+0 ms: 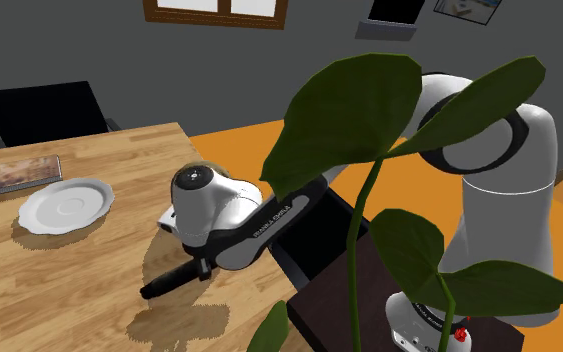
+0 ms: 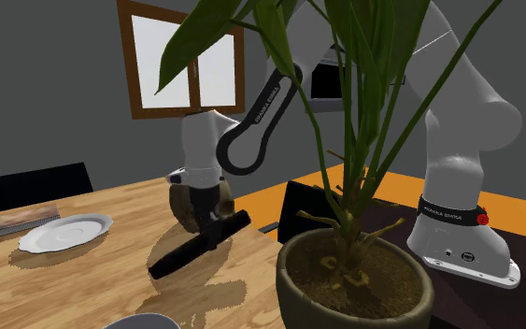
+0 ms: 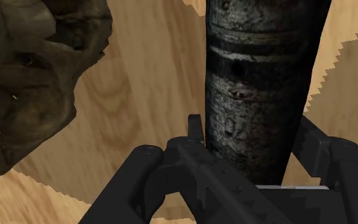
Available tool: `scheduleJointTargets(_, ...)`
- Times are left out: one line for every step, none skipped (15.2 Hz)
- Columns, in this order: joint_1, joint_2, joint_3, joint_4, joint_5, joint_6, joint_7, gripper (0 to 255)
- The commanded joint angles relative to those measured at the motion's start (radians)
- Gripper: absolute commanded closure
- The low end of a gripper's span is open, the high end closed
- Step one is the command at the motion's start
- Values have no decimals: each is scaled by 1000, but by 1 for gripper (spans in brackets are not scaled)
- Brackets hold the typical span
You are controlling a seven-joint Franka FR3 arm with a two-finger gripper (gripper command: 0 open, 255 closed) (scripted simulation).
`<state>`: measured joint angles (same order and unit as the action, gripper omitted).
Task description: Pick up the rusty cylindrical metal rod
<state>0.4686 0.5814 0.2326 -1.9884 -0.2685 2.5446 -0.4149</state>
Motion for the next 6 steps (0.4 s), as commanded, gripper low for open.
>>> scheduleJointTargets(-5, -23, 7, -6, 8, -17, -5, 255)
scheduleJointTargets(-8, -34, 11, -7, 12, -26, -8, 255)
scheduleJointTargets(-10, -45, 14, -9, 16, -35, -11, 255)
scheduleJointTargets(-13, -56, 18, -10, 20, -44, -14, 255)
scheduleJointTargets(-13, -57, 18, -11, 21, -46, -15, 255)
scheduleJointTargets(-13, -57, 18, -11, 21, -46, -15, 255)
